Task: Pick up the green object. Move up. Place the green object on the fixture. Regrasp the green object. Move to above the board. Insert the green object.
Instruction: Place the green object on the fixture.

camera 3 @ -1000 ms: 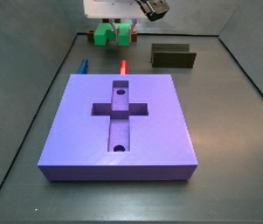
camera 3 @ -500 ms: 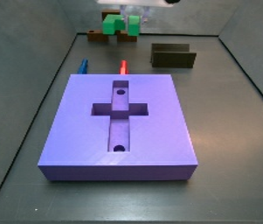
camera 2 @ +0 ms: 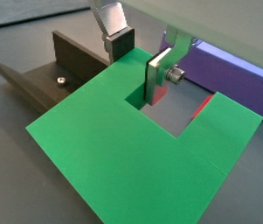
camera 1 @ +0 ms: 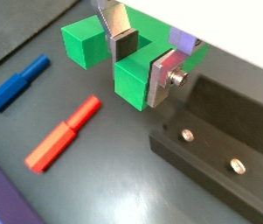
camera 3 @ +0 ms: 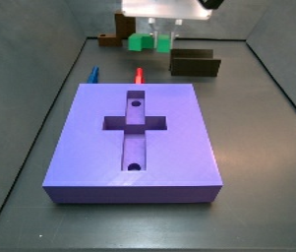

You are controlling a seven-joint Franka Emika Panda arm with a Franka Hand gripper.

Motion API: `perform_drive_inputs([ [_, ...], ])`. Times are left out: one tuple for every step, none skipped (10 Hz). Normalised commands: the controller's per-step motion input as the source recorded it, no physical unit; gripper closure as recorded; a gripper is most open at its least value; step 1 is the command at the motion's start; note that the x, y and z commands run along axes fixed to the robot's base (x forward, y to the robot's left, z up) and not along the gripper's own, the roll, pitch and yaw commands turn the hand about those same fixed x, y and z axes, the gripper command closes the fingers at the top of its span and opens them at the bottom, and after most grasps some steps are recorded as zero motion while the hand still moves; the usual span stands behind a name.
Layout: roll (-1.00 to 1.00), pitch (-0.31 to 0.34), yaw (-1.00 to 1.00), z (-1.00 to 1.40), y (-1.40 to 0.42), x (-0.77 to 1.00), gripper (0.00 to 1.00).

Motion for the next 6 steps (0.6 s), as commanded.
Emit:
perform_drive_inputs([
  [-1.00,-0.026,-0.11,0.33,0.03,0.63,1.00],
  [-1.00,-0.131,0.00,0.29,0.02,0.52,1.00],
  [-0.99,-0.206,0.00,0.13,0.00,0.53,1.00],
  [-0.76,-0.214,0.02,-0.03,-0.02,0.62,1.00],
  [-0.73,-0.163,0.02,-0.03,-0.07,0.65,1.00],
  [-0.80,-0.109,0.00,0.00,-0.06,0.62,1.00],
])
